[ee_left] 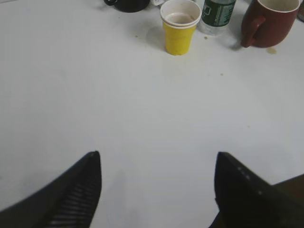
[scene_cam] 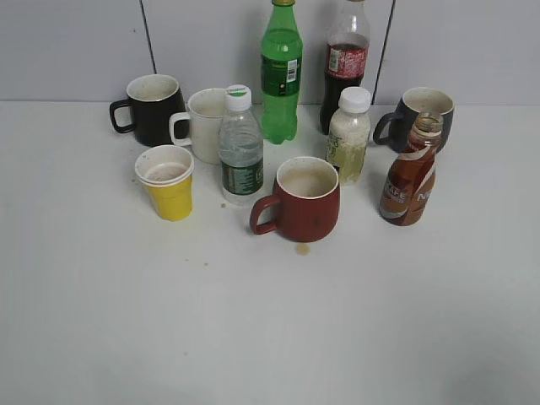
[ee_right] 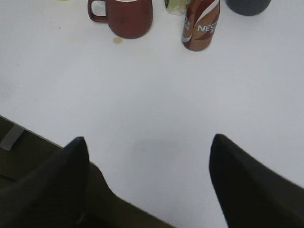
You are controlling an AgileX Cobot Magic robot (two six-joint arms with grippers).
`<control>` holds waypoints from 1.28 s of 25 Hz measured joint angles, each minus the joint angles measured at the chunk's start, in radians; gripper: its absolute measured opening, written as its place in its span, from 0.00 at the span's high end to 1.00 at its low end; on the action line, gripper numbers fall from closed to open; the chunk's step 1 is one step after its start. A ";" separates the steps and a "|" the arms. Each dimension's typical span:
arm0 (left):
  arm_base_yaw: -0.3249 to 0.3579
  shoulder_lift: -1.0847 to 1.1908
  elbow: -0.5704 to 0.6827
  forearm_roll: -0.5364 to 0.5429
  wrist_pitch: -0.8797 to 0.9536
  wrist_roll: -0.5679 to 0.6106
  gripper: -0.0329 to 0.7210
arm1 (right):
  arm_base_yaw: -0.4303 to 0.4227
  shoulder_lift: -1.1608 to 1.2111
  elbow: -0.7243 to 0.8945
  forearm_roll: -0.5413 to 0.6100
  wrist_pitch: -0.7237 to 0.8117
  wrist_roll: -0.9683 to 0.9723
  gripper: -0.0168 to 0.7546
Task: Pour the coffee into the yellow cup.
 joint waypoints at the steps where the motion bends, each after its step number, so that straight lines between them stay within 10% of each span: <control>1: 0.000 0.000 0.000 0.000 0.000 0.000 0.21 | 0.000 0.000 0.000 0.000 0.000 0.000 0.22; 13: 0.004 0.000 0.000 0.000 0.000 0.000 0.21 | -0.008 0.000 0.000 0.001 -0.001 0.000 0.22; 22: 0.239 -0.004 0.000 0.000 -0.001 0.000 0.21 | -0.291 0.000 0.000 0.008 -0.001 0.000 0.22; 32: 0.312 -0.117 0.000 -0.001 -0.005 0.000 0.21 | -0.330 -0.054 0.000 0.012 -0.002 0.000 0.22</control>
